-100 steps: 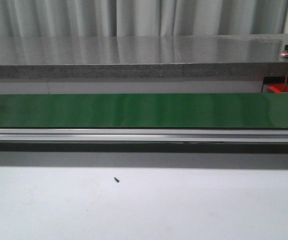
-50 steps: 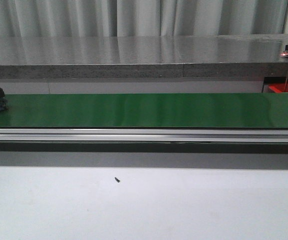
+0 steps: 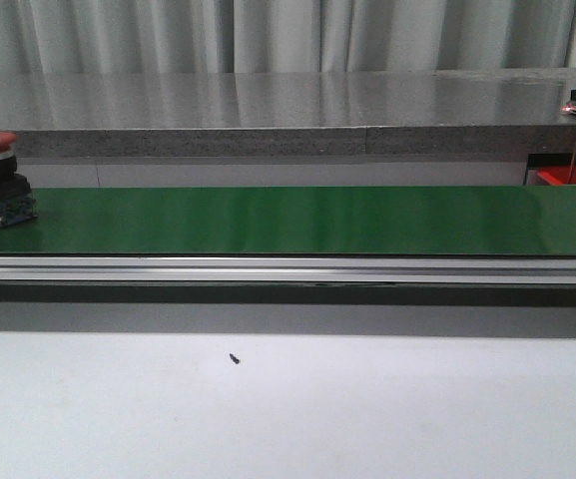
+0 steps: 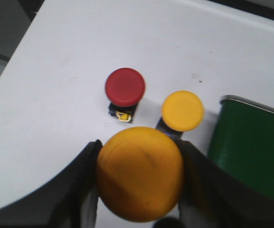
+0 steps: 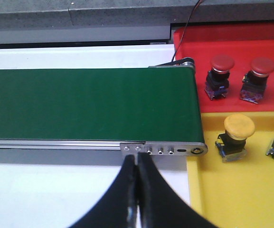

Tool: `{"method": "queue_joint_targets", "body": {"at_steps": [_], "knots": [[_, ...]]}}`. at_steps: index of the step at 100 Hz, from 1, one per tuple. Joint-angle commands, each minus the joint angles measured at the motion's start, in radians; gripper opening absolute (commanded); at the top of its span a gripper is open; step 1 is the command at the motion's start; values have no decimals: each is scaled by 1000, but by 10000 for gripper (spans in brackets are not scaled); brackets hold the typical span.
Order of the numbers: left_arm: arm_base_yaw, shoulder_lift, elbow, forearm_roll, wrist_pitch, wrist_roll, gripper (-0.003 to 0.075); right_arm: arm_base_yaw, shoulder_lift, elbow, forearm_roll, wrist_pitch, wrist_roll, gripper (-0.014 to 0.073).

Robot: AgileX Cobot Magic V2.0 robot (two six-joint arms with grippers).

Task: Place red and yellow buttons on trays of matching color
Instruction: 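Grasp a yellow-capped button with the left gripper and lift it, then place the yellow button on the belt behind the red one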

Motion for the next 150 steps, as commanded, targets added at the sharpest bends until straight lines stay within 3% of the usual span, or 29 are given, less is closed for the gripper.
{"method": "queue_joint_targets", "body": {"at_steps": [1, 25, 66, 76, 88, 97, 139, 150], "knots": [[-38, -86, -25, -13, -22, 6, 148, 3, 3, -26, 6, -82, -7, -123], [-139, -91, -25, -12, 18, 6, 148, 3, 3, -26, 6, -82, -7, -123], [-220, -24, -12, 8, 29, 7, 157, 3, 3, -26, 6, -80, -7, -123], [-220, -24, -12, 8, 27, 28, 239, 3, 3, -26, 6, -79, -7, -123], [-220, -24, -12, 8, 37, 37, 449, 3, 3, -26, 6, -79, -7, -123], [-220, -24, -14, 1, 54, 37, 529, 3, 3, -26, 6, -79, -7, -123], [-220, -172, -14, -91, 109, 37, 512, 3, 3, -26, 6, -83, -7, -123], [-220, -224, -6, -91, 140, 37, 456, 3, 3, -26, 6, -84, -7, -123]]}}
